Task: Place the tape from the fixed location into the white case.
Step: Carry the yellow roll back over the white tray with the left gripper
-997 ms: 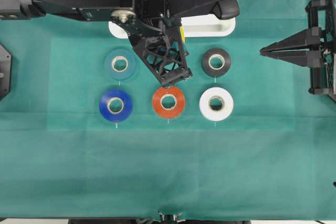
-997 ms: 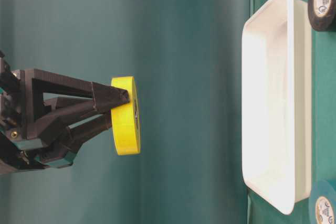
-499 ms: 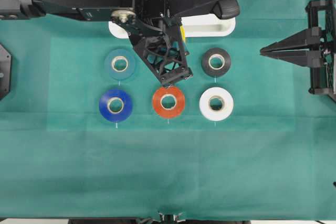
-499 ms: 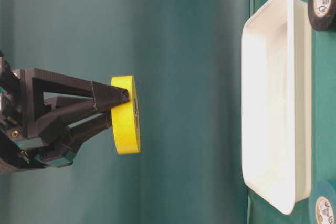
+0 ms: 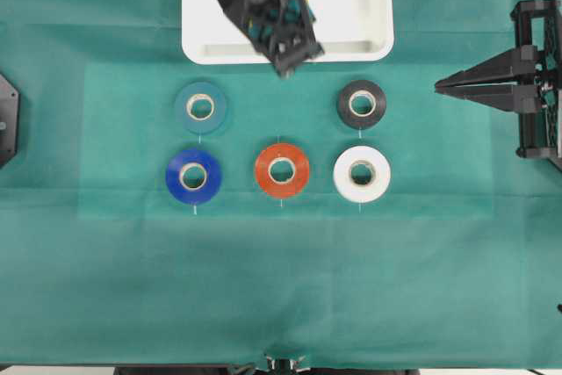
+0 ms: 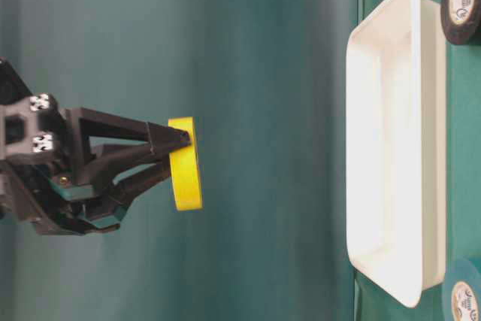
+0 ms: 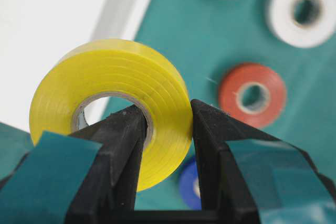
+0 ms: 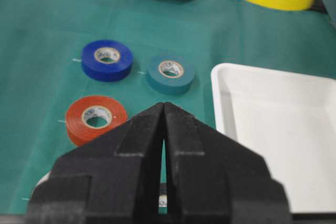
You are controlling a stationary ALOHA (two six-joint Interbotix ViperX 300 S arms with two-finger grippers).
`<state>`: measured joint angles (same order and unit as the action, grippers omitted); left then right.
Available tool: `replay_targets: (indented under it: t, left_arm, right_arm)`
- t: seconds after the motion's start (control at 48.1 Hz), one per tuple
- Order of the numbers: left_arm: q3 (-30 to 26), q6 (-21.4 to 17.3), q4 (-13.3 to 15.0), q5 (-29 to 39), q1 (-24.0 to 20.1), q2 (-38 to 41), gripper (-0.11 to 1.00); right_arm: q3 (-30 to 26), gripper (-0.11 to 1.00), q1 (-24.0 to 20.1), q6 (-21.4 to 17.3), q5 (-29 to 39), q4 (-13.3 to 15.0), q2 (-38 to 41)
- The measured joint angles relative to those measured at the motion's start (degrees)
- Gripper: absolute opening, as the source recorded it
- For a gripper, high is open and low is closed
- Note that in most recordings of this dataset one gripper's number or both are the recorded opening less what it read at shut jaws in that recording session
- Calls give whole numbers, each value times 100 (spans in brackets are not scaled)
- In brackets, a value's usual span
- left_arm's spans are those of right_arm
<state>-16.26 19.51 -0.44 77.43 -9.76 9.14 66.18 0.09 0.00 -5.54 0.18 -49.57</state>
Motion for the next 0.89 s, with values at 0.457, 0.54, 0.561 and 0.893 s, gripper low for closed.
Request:
replay_targets:
  t: [0.457,0.54,0.561,0.893]
  left_arm:
    - [0,-246,-9,-26,-527,0,23]
    - [0,-255,0,-35,-519,0,23]
    - [-9,-246,-9,-35,-519,0,23]
    - [272,-308,-9,-439,-580,0,23]
  right_arm:
    - [0,0,0,9,9,0,9]
    - [0,0,0,0,9,0,0]
    - [0,0,0,0,9,0,9]
    - [0,0,0,0,9,0,9]
